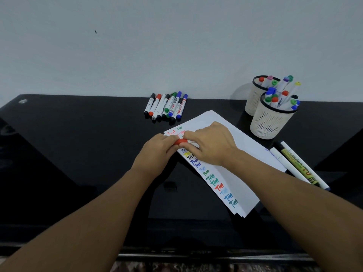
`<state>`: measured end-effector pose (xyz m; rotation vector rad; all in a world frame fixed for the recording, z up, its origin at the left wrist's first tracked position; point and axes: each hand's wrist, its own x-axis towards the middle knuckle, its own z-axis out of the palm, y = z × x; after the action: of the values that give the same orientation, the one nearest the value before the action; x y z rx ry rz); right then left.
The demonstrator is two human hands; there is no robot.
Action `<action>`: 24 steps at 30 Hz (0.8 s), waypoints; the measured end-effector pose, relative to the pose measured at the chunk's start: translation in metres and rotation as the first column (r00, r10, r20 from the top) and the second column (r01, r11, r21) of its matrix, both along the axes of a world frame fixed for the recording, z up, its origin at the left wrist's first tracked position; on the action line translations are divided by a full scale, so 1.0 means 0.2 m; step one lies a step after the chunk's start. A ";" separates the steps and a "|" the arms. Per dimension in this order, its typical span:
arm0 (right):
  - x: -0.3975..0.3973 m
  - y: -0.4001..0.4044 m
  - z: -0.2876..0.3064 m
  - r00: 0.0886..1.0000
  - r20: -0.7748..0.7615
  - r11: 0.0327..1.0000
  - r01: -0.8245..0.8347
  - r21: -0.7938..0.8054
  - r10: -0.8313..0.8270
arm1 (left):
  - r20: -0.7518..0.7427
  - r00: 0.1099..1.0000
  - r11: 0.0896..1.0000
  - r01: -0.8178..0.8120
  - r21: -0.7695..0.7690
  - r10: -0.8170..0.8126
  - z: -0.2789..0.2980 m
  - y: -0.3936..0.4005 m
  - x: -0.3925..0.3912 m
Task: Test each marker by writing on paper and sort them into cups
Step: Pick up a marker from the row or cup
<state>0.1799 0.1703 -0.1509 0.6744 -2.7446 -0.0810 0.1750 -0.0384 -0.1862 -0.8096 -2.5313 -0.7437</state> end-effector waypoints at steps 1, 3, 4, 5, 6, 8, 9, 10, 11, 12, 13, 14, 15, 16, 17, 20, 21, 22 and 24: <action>0.00 0.00 0.00 1.000 0.001 1.000 0.006 0.002 -0.006 | -0.002 1.000 1.000 0.002 -0.002 -0.002 0.00 0.00 0.00; 0.00 0.02 -0.01 1.000 -0.022 1.000 0.018 -0.002 -0.018 | 0.005 1.000 1.000 -0.004 0.001 0.004 0.01 0.00 0.00; 0.00 0.02 -0.02 0.999 -0.028 1.000 0.025 0.000 -0.025 | 0.010 1.000 1.000 -0.008 -0.001 0.008 0.01 -0.01 0.00; 0.00 0.02 -0.02 0.999 -0.022 1.000 0.031 0.007 -0.031 | 0.014 1.000 1.000 -0.009 -0.007 0.009 0.01 -0.01 0.00; 0.01 0.02 -0.01 0.999 -0.004 0.999 0.035 0.016 -0.035 | 0.018 1.000 1.000 -0.013 -0.011 0.013 0.01 -0.01 0.00; 0.01 0.01 0.00 0.999 0.023 0.999 0.046 0.027 -0.046 | 0.023 0.999 0.999 -0.041 0.002 0.041 0.00 -0.01 0.00; 0.01 0.01 0.01 0.998 0.030 0.998 0.062 0.022 -0.063 | 0.025 0.997 0.998 -0.067 0.015 0.067 0.00 -0.01 -0.01; 0.02 0.01 0.02 0.995 0.040 0.996 0.087 -0.003 -0.087 | 0.025 0.995 0.995 -0.098 0.026 0.098 -0.01 -0.01 -0.01; 0.02 0.02 0.02 0.992 0.070 0.992 0.111 -0.065 -0.106 | 0.025 0.991 0.991 -0.130 0.028 0.130 -0.01 -0.01 -0.02; 0.02 0.04 0.03 0.985 0.120 0.978 0.142 -0.153 -0.124 | 0.029 0.986 0.986 -0.164 0.022 0.164 -0.02 -0.01 -0.03; 0.02 0.05 0.03 0.976 0.173 0.951 0.173 -0.256 -0.131 | 0.037 0.979 0.979 -0.203 0.014 0.202 -0.02 -0.01 -0.04; 0.03 0.05 0.04 0.968 0.217 0.915 0.200 -0.351 -0.129 | 0.051 0.969 0.970 -0.244 0.004 0.243 -0.03 -0.01 -0.05; 0.03 0.06 0.05 0.960 0.253 0.875 0.223 -0.430 -0.120 | 0.069 0.958 0.960 -0.278 -0.005 0.278 -0.04 -0.01 -0.05; 0.03 0.06 0.05 0.951 0.286 0.832 0.248 -0.497 -0.112 | 0.087 0.950 0.953 -0.301 -0.013 0.301 -0.04 -0.01 -0.06; 0.02 0.06 0.05 0.942 0.322 0.771 0.275 -0.574 -0.097 | 0.103 0.944 0.949 -0.314 -0.019 0.314 -0.05 -0.01 -0.06; 0.02 0.03 0.04 0.878 0.477 0.463 0.406 -0.788 0.042 | 0.155 0.934 0.946 -0.324 -0.021 0.323 -0.06 -0.01 -0.07; 0.02 0.02 0.04 0.860 0.502 0.388 0.432 -0.814 0.094 | 0.170 0.933 0.948 -0.319 -0.014 0.316 -0.06 -0.01 -0.07; 0.02 0.02 0.03 0.849 0.513 0.358 0.443 -0.822 0.126 | 0.176 0.937 0.952 -0.305 -0.008 0.301 -0.06 -0.01 -0.07; 0.03 0.02 -0.01 0.841 0.522 0.378 0.441 -0.814 0.143 | 0.170 0.949 0.963 -0.269 -0.004 0.265 -0.06 -0.01 -0.07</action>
<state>0.1857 0.1743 -0.1519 0.0506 -2.6264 1.7399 0.1603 -0.0405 -0.1972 -0.3975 -2.7053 -0.7717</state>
